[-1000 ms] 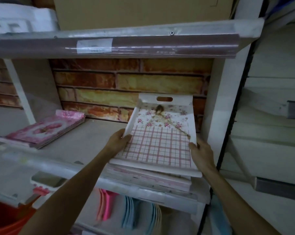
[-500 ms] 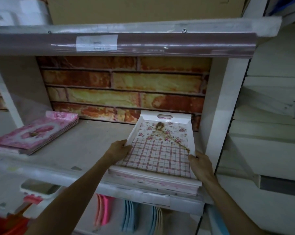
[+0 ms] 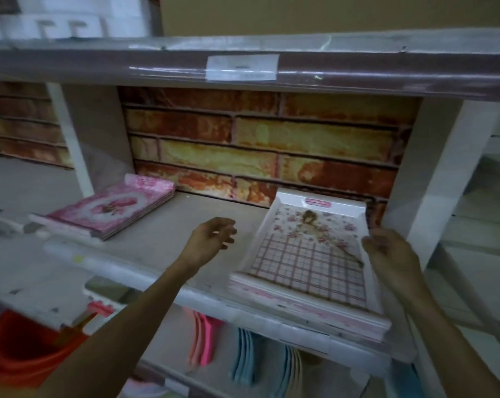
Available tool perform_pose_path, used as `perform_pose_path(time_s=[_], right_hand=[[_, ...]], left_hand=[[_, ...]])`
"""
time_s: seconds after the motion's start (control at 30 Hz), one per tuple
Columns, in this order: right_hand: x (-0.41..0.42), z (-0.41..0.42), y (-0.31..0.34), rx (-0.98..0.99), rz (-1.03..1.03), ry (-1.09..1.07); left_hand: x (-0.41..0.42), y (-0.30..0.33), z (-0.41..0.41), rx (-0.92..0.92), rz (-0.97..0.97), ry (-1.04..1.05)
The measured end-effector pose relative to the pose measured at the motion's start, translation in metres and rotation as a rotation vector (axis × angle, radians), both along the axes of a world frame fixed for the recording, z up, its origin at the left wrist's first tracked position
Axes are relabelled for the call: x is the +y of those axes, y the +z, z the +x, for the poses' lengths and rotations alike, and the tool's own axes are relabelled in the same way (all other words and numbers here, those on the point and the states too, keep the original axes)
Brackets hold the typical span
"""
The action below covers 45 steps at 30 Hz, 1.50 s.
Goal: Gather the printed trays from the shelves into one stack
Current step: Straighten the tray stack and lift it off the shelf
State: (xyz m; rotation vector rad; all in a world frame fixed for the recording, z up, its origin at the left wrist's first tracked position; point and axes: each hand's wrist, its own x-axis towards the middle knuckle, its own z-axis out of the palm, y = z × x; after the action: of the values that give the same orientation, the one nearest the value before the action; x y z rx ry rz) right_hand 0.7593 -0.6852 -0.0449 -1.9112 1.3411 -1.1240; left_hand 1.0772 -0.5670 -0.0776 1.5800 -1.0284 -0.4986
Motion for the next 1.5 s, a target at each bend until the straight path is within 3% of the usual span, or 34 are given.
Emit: perform_pose_path(time_s=[0.13, 0.37, 0.7, 1.03, 1.23, 1.5], right_hand=[[0.027, 0.054, 0.016, -0.153, -0.074, 0.174], [0.09, 0.173, 0.003, -0.215, -0.118, 0.416], [0.153, 0.299, -0.029, -0.211, 0.019, 0.544], [0.151, 0.395, -0.048, -0.207, 0.104, 0.548], [0.123, 0.462, -0.051, -0.217, 0.105, 0.534], [0.074, 0.546, -0.049, -0.225, 0.11, 0.469]], left_hand=[[0.048, 0.01, 0.017, 0.079, -0.136, 0.038], [0.133, 0.015, 0.057, 0.116, -0.199, 0.149], [0.238, 0.004, 0.138, 0.143, -0.228, 0.287], [0.261, -0.011, 0.208, 0.088, -0.243, 0.287], [0.245, -0.017, 0.267, -0.109, -0.184, 0.258], [0.202, -0.008, 0.346, -0.839, -0.046, 0.105]])
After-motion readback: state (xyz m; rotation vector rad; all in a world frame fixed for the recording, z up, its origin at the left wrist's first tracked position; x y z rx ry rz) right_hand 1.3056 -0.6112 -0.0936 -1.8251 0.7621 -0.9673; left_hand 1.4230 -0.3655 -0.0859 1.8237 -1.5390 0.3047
